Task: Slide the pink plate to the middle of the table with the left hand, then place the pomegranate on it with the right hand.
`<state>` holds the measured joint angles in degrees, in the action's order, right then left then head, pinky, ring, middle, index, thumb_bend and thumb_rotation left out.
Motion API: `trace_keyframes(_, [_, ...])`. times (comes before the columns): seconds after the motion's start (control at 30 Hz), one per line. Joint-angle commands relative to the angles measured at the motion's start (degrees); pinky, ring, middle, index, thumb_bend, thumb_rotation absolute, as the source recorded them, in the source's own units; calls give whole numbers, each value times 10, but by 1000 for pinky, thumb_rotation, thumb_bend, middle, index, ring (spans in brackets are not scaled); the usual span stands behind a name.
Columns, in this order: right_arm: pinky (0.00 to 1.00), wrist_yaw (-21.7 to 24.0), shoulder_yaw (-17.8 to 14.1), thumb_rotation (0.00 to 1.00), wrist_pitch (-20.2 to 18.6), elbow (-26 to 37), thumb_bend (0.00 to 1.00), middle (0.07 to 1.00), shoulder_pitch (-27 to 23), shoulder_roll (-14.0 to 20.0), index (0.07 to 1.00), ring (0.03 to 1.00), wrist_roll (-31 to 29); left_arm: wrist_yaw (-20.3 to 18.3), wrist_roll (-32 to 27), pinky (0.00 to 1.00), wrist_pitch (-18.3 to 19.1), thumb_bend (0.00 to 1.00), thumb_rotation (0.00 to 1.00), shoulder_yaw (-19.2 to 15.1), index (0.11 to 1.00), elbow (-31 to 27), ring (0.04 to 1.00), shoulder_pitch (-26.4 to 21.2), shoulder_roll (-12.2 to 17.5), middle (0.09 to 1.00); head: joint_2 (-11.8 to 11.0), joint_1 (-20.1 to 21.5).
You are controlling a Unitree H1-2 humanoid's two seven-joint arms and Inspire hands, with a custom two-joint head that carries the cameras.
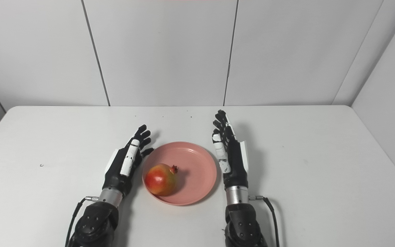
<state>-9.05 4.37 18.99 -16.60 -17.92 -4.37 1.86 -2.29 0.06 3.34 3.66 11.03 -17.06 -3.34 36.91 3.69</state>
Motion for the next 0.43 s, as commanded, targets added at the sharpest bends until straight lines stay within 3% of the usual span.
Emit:
trace_keyframes(0.0, [880, 14, -5, 1000, -9, -2, 661, 916, 7, -4, 926, 892, -9, 3, -7, 944, -15, 383, 1000, -3, 958, -2, 953, -8, -8, 961, -1, -1])
trace_keyframes(0.4, [897, 22, -18, 1000, -37, 5, 630, 913, 15, -12, 921, 904, -19, 6, -5, 965, -12, 396, 1000, -15, 963, -1, 971, -7, -15, 978, 0, -1])
